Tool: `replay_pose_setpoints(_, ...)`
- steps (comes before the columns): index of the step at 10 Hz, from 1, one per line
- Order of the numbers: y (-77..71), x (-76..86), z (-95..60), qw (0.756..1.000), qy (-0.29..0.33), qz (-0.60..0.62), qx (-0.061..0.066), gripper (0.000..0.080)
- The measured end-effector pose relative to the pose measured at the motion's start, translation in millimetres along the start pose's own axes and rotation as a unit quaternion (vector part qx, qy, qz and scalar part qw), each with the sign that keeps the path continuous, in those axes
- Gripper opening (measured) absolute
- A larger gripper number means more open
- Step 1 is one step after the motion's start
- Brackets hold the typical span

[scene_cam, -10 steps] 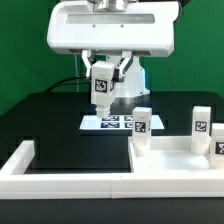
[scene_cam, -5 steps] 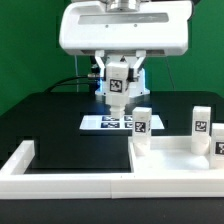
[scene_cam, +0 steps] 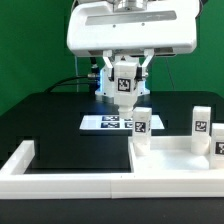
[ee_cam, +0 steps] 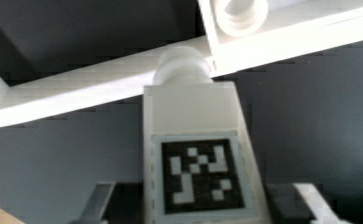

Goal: Assemble square table

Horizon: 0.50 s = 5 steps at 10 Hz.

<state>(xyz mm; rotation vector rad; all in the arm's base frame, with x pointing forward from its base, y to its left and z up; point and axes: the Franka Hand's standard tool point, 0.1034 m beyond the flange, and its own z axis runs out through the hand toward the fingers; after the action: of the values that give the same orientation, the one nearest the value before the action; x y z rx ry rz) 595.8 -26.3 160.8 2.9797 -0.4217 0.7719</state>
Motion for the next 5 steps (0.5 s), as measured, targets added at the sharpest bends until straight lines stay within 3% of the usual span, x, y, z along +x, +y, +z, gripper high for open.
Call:
replay_pose_setpoints(1, 3.9, -0.4, 0.2, 1.0, 0.0, -0.014, -0.002, 0.0291)
replay_pose_setpoints(2, 22.5, -0.5, 1.7, 0.999, -0.003, -0.034, -0.006, 0.0291)
replay_pose_setpoints(3, 28.8, -0.4, 5.0, 0.999, -0.006, -0.036, -0.003, 0.0291)
replay_pose_setpoints(5, 20.9, -0.8, 13.1, 0.999, -0.008, -0.035, 0.009, 0.0291)
